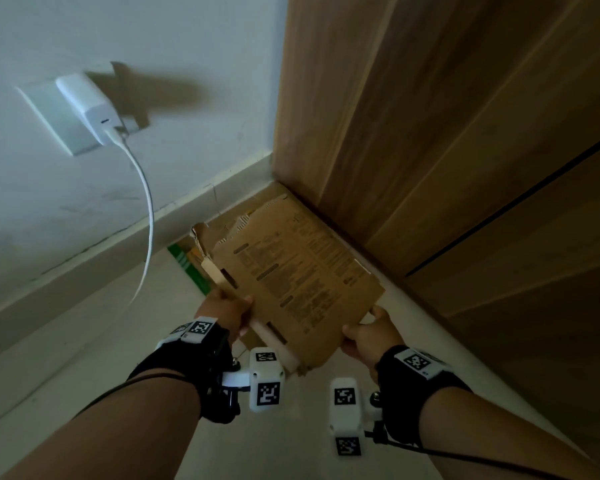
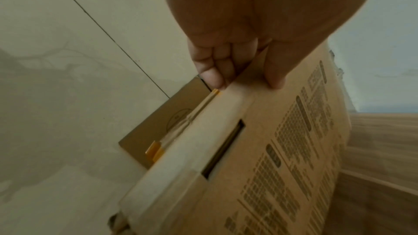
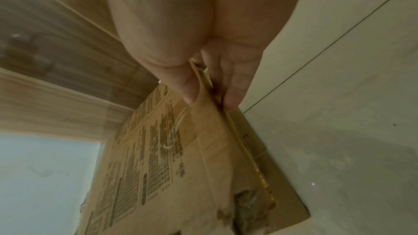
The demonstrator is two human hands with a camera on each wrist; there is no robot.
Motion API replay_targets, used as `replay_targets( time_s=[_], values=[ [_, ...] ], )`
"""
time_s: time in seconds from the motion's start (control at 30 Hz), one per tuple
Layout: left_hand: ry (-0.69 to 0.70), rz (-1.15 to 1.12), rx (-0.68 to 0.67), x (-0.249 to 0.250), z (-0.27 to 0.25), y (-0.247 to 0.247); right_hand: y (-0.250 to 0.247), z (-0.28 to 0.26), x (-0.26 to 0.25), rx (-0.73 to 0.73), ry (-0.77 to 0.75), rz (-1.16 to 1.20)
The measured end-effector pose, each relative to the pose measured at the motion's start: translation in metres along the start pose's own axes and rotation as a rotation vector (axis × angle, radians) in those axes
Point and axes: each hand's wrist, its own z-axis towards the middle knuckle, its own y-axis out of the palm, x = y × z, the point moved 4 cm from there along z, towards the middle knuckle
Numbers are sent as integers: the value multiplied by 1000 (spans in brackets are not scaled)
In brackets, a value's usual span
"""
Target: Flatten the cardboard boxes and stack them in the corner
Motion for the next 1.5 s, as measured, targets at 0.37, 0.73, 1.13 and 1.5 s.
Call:
replay_targets(
  time_s=[0.37,0.73,1.13,1.5],
  values=[
    [-38,290,118,-3,30,-6,25,0,3,-214,-16,-29],
    [-28,97,24,-14,26,2,33,3,5,-194,-4,-119],
    [16,48,-125,-29,23,15,44,9,21,-244,105,-59],
    [50,-31,-40,-15,18,8,23,18,18,-165,89,-231]
  ],
)
